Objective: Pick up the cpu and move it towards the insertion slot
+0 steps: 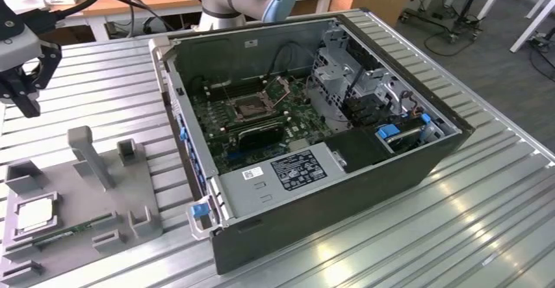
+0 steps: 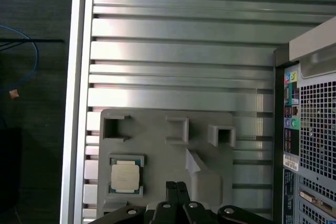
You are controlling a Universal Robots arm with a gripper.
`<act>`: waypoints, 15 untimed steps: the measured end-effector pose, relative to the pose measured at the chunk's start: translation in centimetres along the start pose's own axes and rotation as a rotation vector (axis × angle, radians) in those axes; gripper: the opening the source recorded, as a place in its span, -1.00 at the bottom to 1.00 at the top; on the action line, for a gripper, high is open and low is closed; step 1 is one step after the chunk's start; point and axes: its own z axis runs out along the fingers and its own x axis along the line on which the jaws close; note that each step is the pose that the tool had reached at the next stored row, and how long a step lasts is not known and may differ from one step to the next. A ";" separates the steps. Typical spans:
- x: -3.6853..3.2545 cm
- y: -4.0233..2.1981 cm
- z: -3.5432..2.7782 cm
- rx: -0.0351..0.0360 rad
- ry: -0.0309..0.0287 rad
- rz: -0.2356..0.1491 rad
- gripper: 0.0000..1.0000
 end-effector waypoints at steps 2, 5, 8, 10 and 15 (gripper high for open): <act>0.15 0.00 0.00 0.0000 0.0000 0.000 -0.79; 0.15 0.00 0.00 0.0000 0.0000 0.000 -0.79; 0.25 0.00 0.00 0.0000 0.0000 0.000 -0.79; 0.31 0.00 0.00 0.0000 0.0000 0.000 -0.79; 0.70 0.01 0.03 0.0000 0.0000 0.000 -0.79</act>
